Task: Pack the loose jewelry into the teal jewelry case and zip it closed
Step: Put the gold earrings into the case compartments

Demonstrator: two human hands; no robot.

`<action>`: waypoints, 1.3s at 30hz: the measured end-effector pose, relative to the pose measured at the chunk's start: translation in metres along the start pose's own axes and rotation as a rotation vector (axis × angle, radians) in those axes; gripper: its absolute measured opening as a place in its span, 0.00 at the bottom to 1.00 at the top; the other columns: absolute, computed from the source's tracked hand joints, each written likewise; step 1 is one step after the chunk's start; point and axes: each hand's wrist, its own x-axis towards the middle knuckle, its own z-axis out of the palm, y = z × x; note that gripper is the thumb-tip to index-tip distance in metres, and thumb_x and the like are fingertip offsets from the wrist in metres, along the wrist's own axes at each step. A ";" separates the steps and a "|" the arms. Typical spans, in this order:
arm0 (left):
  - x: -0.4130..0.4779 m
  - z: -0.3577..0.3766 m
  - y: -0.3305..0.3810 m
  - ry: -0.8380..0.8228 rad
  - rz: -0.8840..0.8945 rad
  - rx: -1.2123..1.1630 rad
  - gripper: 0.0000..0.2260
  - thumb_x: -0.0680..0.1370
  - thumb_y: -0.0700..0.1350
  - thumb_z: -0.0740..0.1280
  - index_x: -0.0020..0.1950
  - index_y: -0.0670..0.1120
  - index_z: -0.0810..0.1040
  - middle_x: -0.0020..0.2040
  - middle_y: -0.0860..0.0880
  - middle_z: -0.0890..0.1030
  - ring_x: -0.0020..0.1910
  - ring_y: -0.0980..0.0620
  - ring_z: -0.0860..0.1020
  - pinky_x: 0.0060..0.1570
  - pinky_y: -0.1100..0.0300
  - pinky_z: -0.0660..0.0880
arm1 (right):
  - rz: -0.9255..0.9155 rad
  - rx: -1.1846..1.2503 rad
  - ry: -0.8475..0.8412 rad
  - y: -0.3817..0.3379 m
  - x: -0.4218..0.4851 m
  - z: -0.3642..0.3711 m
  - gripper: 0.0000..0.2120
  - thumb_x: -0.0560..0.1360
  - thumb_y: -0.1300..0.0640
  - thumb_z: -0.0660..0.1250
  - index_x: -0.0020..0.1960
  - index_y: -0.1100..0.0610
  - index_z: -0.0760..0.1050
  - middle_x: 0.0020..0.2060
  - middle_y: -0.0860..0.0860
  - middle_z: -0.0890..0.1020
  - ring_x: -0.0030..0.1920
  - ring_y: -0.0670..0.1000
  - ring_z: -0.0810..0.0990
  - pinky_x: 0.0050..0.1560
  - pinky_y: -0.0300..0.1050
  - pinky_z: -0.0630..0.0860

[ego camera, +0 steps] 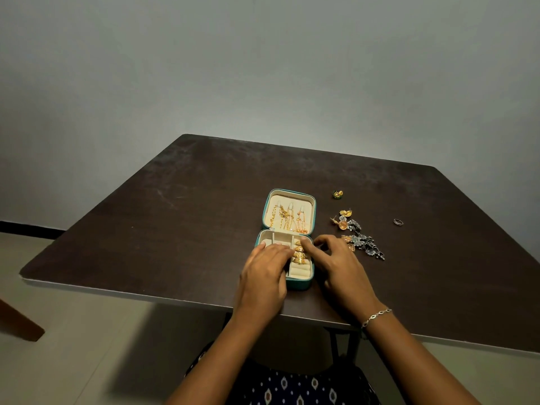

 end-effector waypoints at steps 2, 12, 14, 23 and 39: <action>0.000 0.001 0.000 -0.003 -0.003 0.005 0.21 0.61 0.27 0.72 0.52 0.41 0.81 0.48 0.45 0.83 0.49 0.48 0.82 0.61 0.45 0.63 | -0.006 -0.010 0.000 0.000 0.000 0.000 0.31 0.63 0.68 0.70 0.64 0.54 0.72 0.49 0.57 0.77 0.44 0.58 0.77 0.35 0.46 0.73; -0.001 0.003 -0.003 -0.021 -0.001 -0.011 0.19 0.65 0.29 0.68 0.53 0.41 0.80 0.50 0.45 0.83 0.51 0.48 0.81 0.63 0.48 0.65 | -0.033 -0.115 0.021 -0.008 -0.005 -0.001 0.35 0.58 0.65 0.77 0.63 0.53 0.73 0.52 0.58 0.77 0.48 0.57 0.78 0.37 0.48 0.76; 0.000 0.003 -0.004 -0.013 0.001 -0.014 0.17 0.66 0.32 0.65 0.53 0.41 0.80 0.49 0.46 0.83 0.51 0.48 0.81 0.62 0.47 0.68 | -0.044 -0.168 0.022 -0.009 -0.006 0.000 0.33 0.59 0.62 0.78 0.62 0.53 0.73 0.52 0.59 0.78 0.49 0.58 0.79 0.37 0.49 0.77; -0.001 0.002 -0.002 0.027 0.008 -0.001 0.20 0.63 0.28 0.70 0.52 0.41 0.80 0.48 0.46 0.83 0.49 0.50 0.81 0.62 0.48 0.64 | -0.137 -0.217 0.075 -0.014 -0.010 -0.001 0.33 0.59 0.61 0.79 0.61 0.53 0.70 0.53 0.60 0.78 0.49 0.58 0.79 0.35 0.49 0.78; -0.004 0.003 0.024 0.231 0.188 -0.066 0.17 0.72 0.39 0.58 0.60 0.44 0.70 0.54 0.43 0.81 0.58 0.52 0.72 0.68 0.50 0.60 | 0.136 0.168 -0.048 0.056 -0.040 -0.044 0.24 0.67 0.67 0.60 0.62 0.55 0.74 0.57 0.52 0.75 0.56 0.46 0.68 0.53 0.38 0.66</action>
